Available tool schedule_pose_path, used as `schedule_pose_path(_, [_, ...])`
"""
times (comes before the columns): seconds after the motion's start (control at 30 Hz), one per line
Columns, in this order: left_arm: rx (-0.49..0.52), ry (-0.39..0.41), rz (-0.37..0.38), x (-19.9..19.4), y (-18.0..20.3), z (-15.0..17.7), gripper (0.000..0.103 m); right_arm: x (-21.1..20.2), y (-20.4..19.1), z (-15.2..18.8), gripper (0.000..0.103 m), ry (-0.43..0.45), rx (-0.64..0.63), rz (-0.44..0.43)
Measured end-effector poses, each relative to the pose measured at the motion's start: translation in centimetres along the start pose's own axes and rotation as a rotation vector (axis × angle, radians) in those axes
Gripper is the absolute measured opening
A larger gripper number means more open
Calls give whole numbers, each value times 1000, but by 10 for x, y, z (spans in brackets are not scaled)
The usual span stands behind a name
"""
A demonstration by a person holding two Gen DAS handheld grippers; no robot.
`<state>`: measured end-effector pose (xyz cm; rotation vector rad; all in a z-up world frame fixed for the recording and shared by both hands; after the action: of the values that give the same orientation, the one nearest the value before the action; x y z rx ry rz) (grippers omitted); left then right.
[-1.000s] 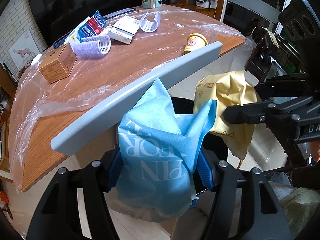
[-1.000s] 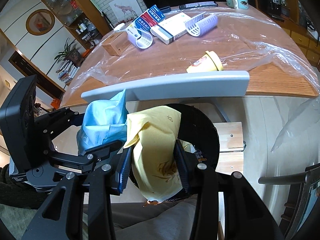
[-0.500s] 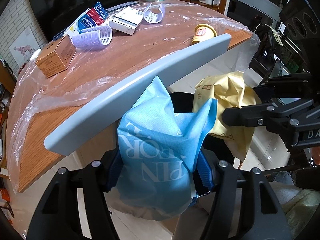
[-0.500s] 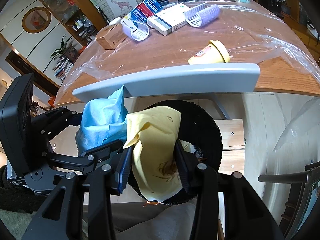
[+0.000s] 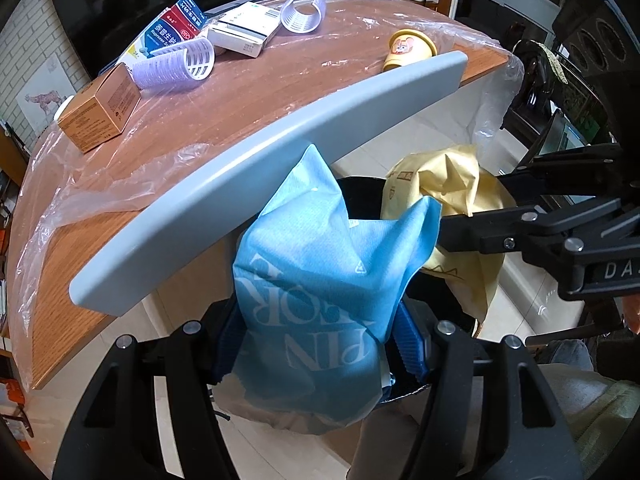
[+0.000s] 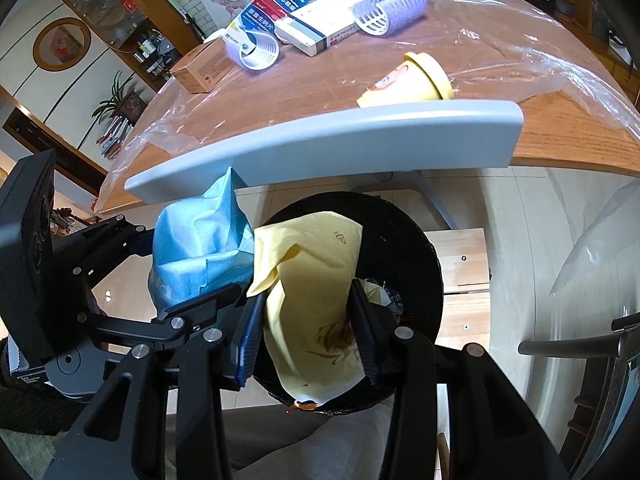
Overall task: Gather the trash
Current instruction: 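Open the left tool while the right tool opens, dropping both bags into the bin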
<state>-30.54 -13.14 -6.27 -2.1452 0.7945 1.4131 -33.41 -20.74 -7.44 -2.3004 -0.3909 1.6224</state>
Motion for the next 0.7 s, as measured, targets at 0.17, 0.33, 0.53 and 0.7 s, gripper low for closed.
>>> schedule_pose_path(0.17, [-1,-8,-2,5,1,-1,65,6,2,-1,41,-8,2,6])
schedule_pose_path(0.33, [-2,-11,0,8,2,-1,65,11,5,-1,41,-14,4,13])
schedule_pose_path(0.53, [-3,-11,9,10,3,-1,65,14,5,-2,41,-15,4,21])
schedule_pose_path(0.7, [19,5,-19,10,6,-5,83,12,8,-2,52,0,29,35])
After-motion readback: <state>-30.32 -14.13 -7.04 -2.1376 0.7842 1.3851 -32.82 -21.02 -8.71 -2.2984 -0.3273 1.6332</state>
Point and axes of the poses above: each gripper's, at about its wrist camera, not at the fingertips, and x roughly the way its jaws point, y to its right, z to its underside, the point moved 4 cm from there along x, roughly the way its jaws point, and after that the axes turned 4 degrees about -y, right-handed, at the moved point
